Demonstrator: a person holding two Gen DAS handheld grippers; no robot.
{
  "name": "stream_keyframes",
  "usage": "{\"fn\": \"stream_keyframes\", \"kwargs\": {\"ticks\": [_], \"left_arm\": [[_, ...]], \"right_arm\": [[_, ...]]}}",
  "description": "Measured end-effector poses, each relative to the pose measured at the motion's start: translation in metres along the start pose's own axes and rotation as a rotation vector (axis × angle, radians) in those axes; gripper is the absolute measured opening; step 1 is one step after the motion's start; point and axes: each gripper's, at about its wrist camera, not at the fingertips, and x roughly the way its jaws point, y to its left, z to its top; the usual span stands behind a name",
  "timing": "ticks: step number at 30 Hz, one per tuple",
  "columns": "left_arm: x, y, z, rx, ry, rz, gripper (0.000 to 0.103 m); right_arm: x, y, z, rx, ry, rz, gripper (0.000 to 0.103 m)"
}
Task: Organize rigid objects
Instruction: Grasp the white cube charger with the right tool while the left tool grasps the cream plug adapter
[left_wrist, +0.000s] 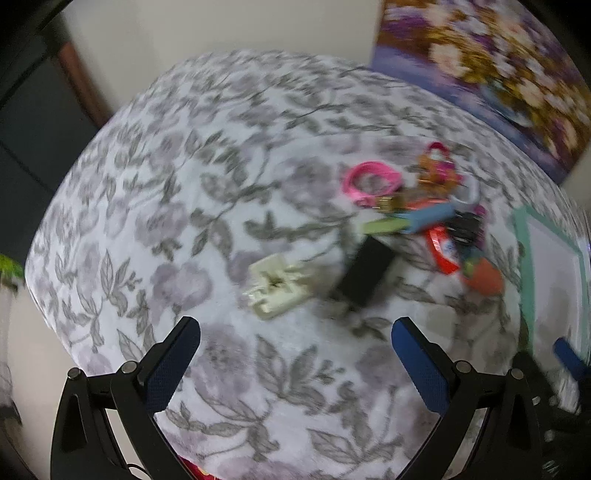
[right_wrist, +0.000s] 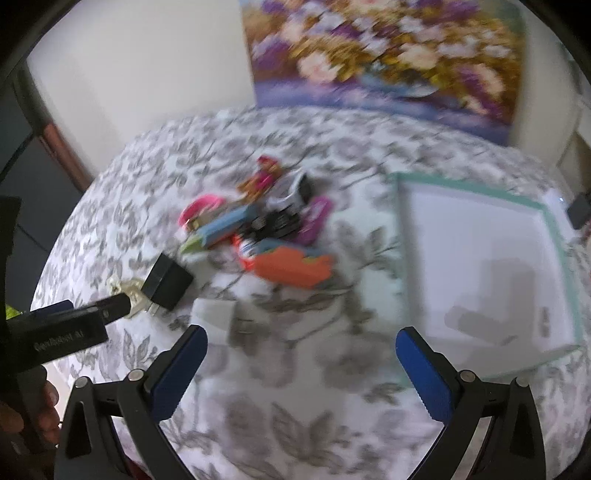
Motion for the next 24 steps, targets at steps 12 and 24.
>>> {"fn": "stream_keyframes", "kwargs": {"ticks": [12, 24], "left_arm": [[0.043, 0.035, 0.014, -0.11, 0.051, -0.045, 0.103], [0.063, 0.037, 0.017, -0.142, 0.069, -0.089, 0.079]], "right_arm": [[0.072, 0.051, -0.001, -0.063, 0.125, 0.022, 0.103], [0.107, 0.071, -0.004, -0.09, 0.148, -0.02, 0.103]]}}
